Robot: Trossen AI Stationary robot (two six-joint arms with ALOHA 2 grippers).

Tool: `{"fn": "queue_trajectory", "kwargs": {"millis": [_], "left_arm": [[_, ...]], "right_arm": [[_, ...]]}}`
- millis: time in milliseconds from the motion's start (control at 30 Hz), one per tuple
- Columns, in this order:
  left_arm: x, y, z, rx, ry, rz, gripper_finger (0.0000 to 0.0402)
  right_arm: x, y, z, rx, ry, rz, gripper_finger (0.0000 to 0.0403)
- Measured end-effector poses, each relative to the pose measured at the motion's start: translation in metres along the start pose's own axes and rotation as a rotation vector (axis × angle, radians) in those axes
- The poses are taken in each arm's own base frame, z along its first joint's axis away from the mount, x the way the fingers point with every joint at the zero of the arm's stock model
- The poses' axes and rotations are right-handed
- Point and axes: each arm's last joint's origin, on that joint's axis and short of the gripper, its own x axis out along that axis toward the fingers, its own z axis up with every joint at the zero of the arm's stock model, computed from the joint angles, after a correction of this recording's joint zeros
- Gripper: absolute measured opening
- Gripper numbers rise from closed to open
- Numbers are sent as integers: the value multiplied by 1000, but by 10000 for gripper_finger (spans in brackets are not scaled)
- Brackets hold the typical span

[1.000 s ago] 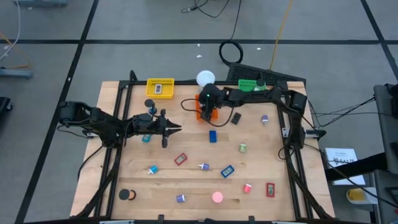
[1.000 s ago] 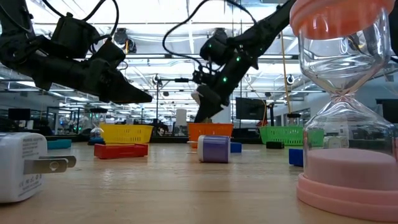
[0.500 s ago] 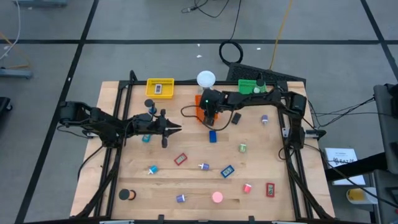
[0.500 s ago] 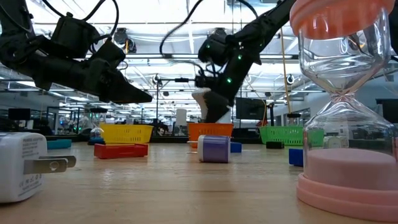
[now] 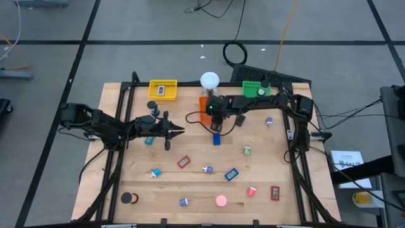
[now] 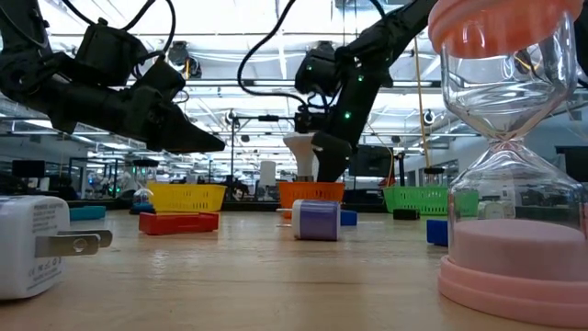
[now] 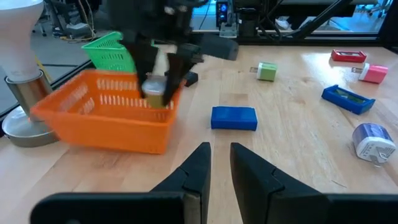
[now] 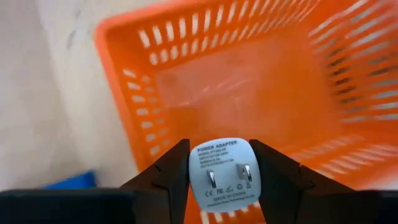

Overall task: Pick & Place Office items
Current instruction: Put the left green charger adapter into the orange bin

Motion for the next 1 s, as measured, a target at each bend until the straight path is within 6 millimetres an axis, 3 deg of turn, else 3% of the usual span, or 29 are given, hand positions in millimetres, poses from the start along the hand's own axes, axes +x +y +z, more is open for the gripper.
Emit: {"fn": "queue_trajectory", "kwargs": {"millis": [267, 500, 700, 1000], "left_arm": [[0, 0, 0, 0, 0, 0, 65], [0, 0, 0, 0, -1, 0, 65], [0, 0, 0, 0, 0, 0, 65], [0, 0, 0, 0, 0, 0, 65]], "right_arm": [[-7, 3, 4, 67, -42, 25, 136], [-8, -16, 19, 233, -208, 0, 136], [10, -30, 21, 351, -252, -79, 136], [36, -32, 17, 424, -231, -99, 136]]}}
